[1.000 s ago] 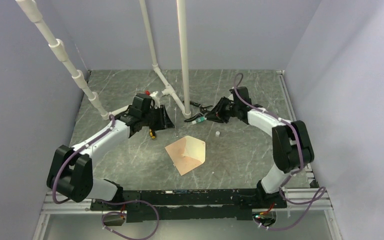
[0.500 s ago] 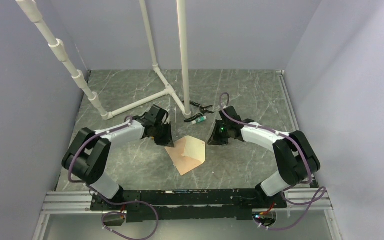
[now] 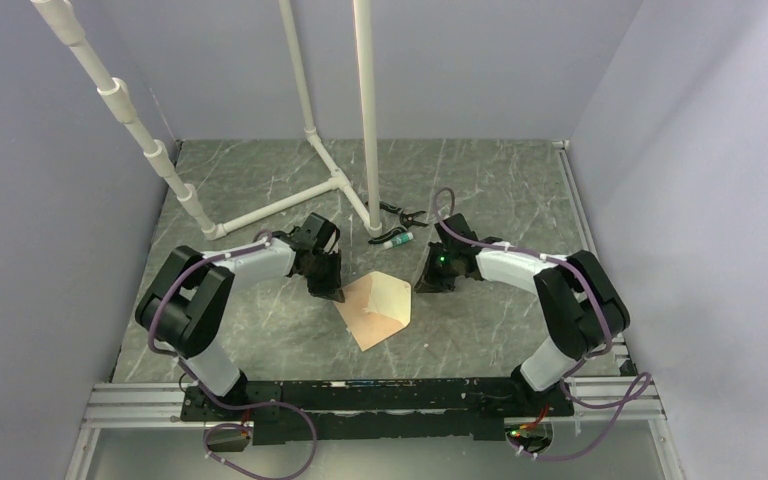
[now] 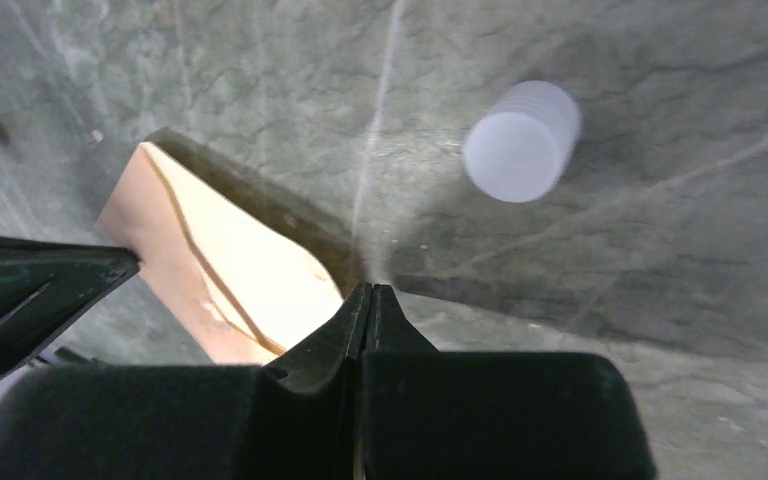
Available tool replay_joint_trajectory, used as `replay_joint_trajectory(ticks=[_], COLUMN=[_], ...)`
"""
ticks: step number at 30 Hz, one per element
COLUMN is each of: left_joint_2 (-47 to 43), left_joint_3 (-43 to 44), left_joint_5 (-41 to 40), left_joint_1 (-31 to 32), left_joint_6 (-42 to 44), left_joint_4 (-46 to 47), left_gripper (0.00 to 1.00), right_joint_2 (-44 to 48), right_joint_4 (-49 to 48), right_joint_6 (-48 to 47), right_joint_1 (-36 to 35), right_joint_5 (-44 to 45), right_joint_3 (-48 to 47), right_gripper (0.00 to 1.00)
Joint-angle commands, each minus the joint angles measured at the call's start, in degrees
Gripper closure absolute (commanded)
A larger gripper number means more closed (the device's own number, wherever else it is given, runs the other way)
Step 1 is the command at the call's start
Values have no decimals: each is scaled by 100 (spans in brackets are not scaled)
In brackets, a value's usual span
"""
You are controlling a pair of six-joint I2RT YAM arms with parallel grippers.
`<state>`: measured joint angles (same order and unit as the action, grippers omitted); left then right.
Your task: Place the letter into the envelope and seal it
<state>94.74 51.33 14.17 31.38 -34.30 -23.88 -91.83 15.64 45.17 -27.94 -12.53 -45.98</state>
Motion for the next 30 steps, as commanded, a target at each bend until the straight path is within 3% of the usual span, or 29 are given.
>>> replay_joint_trajectory(ticks=[1, 12, 21, 30], left_joint_2=[230, 237, 208, 182], left_joint_3=[46, -13, -26, -124], left_joint_5=[-174, -283, -281, -231], left_joint_1=[26, 27, 25, 27], left_joint_6=[-183, -273, -268, -265], left_joint_4=[-116, -166, -171, -86], left_gripper=[97, 97, 98, 97], right_joint_2=[-100, 250, 52, -356], right_joint_4=[-523, -1534, -2041, -1107], right_joint_6=[43, 296, -144, -844], right_joint_1=[-14, -2, -167, -888], right_joint_5=[-564, -1437, -2226, -1152], right_joint_3=[-54, 442, 375, -264], right_gripper=[100, 94, 88, 88])
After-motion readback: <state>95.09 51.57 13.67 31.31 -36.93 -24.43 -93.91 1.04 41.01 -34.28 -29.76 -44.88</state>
